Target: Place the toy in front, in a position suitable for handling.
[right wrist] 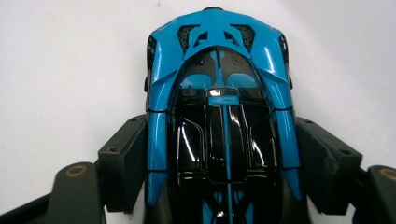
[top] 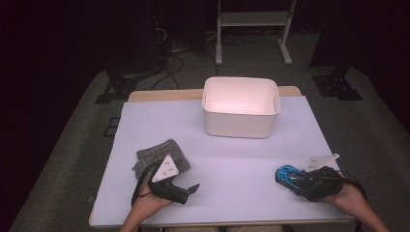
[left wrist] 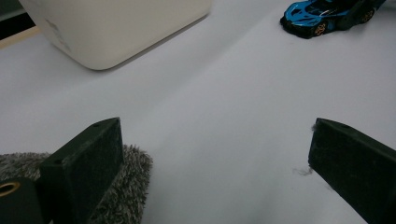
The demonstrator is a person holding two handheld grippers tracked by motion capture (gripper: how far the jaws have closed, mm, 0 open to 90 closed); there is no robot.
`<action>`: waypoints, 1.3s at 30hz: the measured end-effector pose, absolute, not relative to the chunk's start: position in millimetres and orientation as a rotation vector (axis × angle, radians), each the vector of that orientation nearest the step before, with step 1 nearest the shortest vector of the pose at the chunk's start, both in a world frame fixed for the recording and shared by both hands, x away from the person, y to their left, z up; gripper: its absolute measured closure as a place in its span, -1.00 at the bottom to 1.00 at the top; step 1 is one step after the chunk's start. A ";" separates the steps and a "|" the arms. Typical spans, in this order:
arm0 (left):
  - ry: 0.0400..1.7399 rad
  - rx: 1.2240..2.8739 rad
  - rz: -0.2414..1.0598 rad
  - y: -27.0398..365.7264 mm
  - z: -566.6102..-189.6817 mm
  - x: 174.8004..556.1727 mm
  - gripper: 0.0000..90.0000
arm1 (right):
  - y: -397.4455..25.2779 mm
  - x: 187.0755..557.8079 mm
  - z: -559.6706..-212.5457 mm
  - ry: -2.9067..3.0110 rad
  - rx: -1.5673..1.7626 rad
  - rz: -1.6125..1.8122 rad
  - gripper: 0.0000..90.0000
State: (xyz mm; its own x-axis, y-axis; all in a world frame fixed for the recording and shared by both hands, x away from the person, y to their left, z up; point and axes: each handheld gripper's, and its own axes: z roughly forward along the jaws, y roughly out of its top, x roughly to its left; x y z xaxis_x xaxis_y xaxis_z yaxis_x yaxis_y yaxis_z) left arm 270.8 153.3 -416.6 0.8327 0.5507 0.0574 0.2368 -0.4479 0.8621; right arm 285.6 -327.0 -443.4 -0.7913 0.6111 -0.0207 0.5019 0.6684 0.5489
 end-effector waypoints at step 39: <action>0.586 2.018 0.422 162.2 -411.5 270.8 -0.93 | -279.4 282.4 -371.2 2.742 0.665 0.934 -0.43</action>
State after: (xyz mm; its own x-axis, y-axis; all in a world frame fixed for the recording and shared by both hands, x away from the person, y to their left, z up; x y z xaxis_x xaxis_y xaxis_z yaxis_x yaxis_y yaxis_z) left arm 270.8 162.2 -411.5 0.8252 0.5620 0.0562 0.2312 -0.4269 0.8743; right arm 282.4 -279.4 -371.2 -0.8862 0.4631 -0.0161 0.3570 0.7045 0.6133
